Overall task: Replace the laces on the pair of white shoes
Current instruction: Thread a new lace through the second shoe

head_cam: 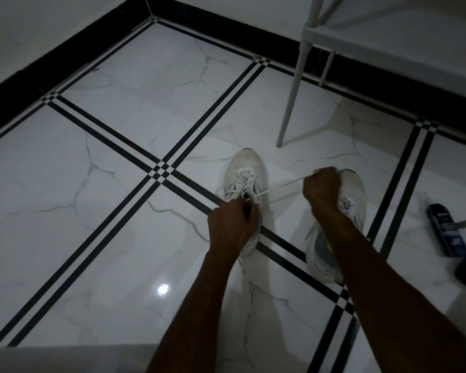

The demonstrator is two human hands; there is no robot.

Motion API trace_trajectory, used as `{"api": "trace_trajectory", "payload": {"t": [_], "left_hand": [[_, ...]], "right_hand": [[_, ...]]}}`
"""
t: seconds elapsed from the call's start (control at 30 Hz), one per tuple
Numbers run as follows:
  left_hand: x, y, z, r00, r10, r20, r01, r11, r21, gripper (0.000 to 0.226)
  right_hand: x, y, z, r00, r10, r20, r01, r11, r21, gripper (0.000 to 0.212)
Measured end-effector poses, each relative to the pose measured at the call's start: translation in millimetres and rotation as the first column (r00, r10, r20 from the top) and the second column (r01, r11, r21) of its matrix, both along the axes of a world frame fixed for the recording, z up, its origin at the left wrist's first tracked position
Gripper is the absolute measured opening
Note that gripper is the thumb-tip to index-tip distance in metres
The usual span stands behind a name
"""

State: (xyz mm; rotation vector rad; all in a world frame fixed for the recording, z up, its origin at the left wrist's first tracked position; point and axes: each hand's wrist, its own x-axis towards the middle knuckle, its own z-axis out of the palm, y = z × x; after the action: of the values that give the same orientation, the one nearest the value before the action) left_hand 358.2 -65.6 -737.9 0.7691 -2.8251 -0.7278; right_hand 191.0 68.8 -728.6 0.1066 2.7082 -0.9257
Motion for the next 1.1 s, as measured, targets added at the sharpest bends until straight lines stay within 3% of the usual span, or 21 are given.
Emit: {"api": "trace_trajectory", "payload": {"t": [0.07,0.13,0.23,0.33,0.4,0.47,0.57,0.63,0.7,0.8,0.9,0.97,1.03,1.1], "left_hand": [[-1,1,1,0.999,0.017,-0.033,-0.018,1.0,-0.005,0.035],[-2,2,2,0.996,0.052,-0.072,-0.053,0.999,-0.006,0.029],[-2,4,-2,0.995,0.065,-0.081,-0.063,0.998,0.024,0.033],[0,3,-3,0.99,0.074,-0.119,-0.067,0.996,0.064,0.045],[-1,2,-3,0.992,0.05,-0.114,-0.045,0.998,0.047,0.041],[0,1,-2,0.993,0.037,-0.109,-0.033,0.999,0.039,0.036],[0,0,-3,0.99,0.046,-0.133,-0.041,0.998,0.041,0.04],[-2,0,-3,0.991,0.047,-0.124,-0.041,0.998,0.053,0.04],[-4,1,-3,0.993,0.044,-0.113,-0.035,0.997,0.075,0.036],[-3,0,-1,0.992,0.04,-0.12,-0.031,0.997,0.074,0.033],[-3,-1,-3,0.989,0.045,-0.14,-0.036,0.997,0.067,0.029],[-2,-1,-2,0.987,0.053,-0.15,-0.047,0.998,0.042,0.033],[-2,-2,-4,0.986,0.052,-0.156,-0.047,0.998,0.038,0.037],[-2,0,-6,0.987,0.043,-0.153,-0.037,0.998,0.046,0.038]], "right_hand": [[-2,9,-1,0.971,-0.096,-0.219,0.088,0.995,-0.047,0.019],[8,-1,1,0.957,0.119,-0.266,-0.158,0.978,-0.133,0.018],[34,-27,10,0.848,0.515,-0.126,-0.53,0.819,-0.218,0.02],[42,-37,4,0.78,0.623,-0.051,-0.625,0.776,-0.079,0.013],[38,-32,-1,0.805,0.591,-0.05,-0.59,0.807,0.034,0.011],[29,-16,-7,0.898,0.44,-0.014,-0.43,0.883,0.19,0.013],[18,14,-13,0.941,0.287,-0.181,-0.2,0.9,0.386,0.026],[24,9,-12,0.901,0.352,-0.255,-0.247,0.897,0.366,0.029],[36,-13,-11,0.854,0.476,-0.21,-0.439,0.876,0.202,0.046],[45,-36,-16,0.793,0.58,-0.184,-0.579,0.813,0.065,0.021],[42,-19,-28,0.83,0.551,-0.081,-0.53,0.827,0.19,0.023],[47,-2,-33,0.838,0.522,-0.158,-0.461,0.833,0.306,0.03],[51,12,-34,0.851,0.495,-0.178,-0.391,0.821,0.417,0.017],[45,9,-35,0.831,0.544,-0.114,-0.447,0.777,0.443,0.02]]}}
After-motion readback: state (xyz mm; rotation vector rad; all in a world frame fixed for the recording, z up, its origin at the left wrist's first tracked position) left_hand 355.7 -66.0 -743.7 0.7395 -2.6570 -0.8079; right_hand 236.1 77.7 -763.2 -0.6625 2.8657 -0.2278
